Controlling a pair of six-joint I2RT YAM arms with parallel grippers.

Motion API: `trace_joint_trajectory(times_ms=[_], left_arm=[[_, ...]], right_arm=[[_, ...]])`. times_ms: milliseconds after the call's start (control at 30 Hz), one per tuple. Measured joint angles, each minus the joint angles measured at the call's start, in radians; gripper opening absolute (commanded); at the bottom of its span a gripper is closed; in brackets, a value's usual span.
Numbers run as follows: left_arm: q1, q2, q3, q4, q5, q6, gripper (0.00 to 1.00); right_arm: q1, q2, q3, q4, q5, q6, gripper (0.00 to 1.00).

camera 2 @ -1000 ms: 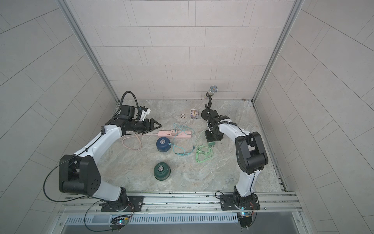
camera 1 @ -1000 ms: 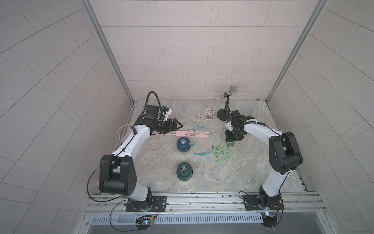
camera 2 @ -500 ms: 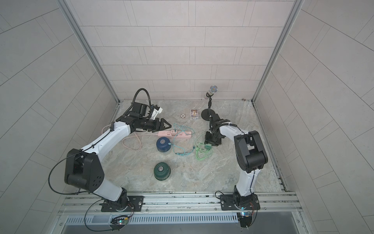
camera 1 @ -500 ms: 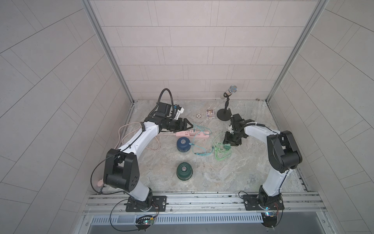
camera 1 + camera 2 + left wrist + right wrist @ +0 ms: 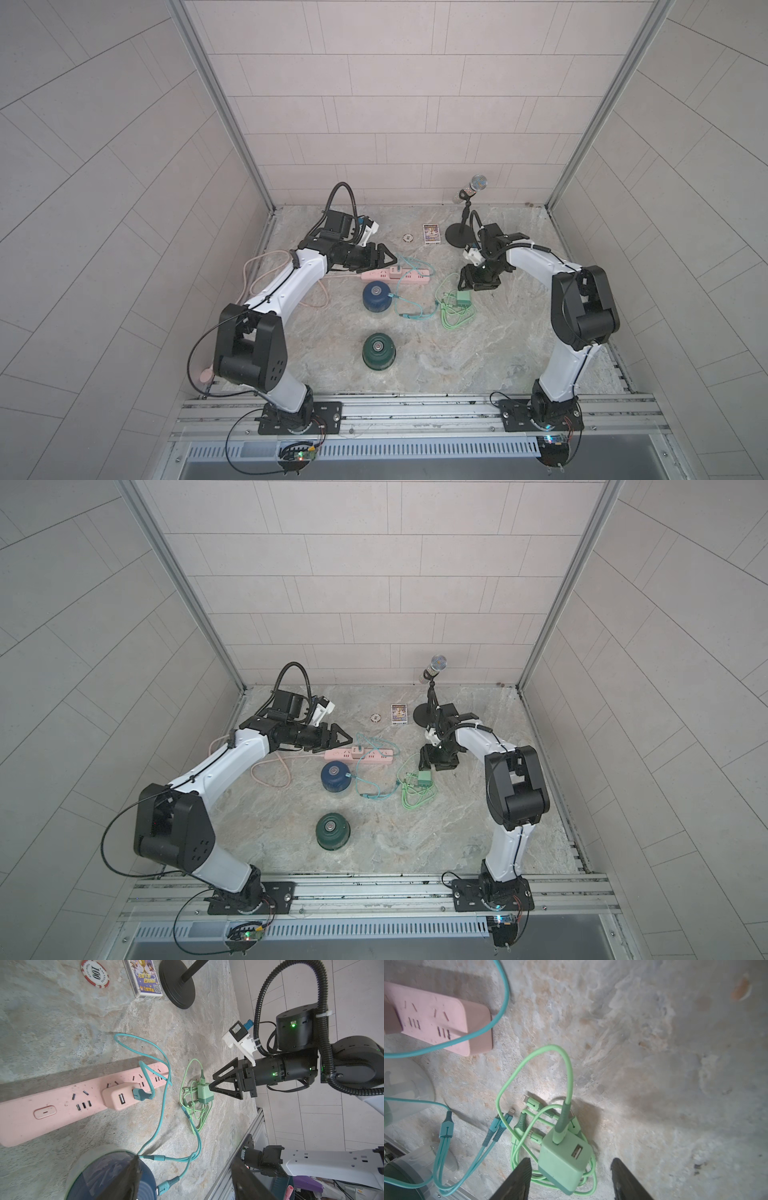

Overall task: Charge the cordless meat grinders
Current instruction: Adjust the plug at the center of the board, then pick up the plug from the center of the board.

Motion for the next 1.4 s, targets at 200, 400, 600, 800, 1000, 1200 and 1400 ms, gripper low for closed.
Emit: trace_joint_trajectory(times_ms=[200,400,600,800,1000,1200,1400], left_arm=[[0.0,0.009,0.019,-0.024,0.001,0.005,0.71],[0.0,0.014,0.032,-0.029,0.0,0.013,0.71],[0.0,0.023,0.032,-0.037,0.0,0.019,0.71],[0.0,0.023,0.032,-0.045,0.0,0.023,0.71],[0.0,0.023,0.032,-0.056,0.0,0.034,0.7],[0.0,0.023,0.039,-0.081,0.0,0.047,0.7],[0.0,0.023,0.051,-0.085,0.0,0.05,0.71]], right_arm=[[0.0,0.116,0.066,-0.056,-0.068,-0.156,0.57],[0.004,0.137,0.061,-0.096,-0.123,-0.206,0.46],[0.008,0.104,0.033,-0.112,-0.135,-0.209,0.37],[0.01,0.073,0.01,-0.136,-0.123,-0.2,0.23],[0.01,0.072,0.007,-0.14,-0.129,-0.172,0.18],[-0.004,0.037,-0.003,-0.138,-0.15,-0.105,0.17],[-0.064,-0.052,-0.015,-0.065,-0.182,0.029,0.17]])
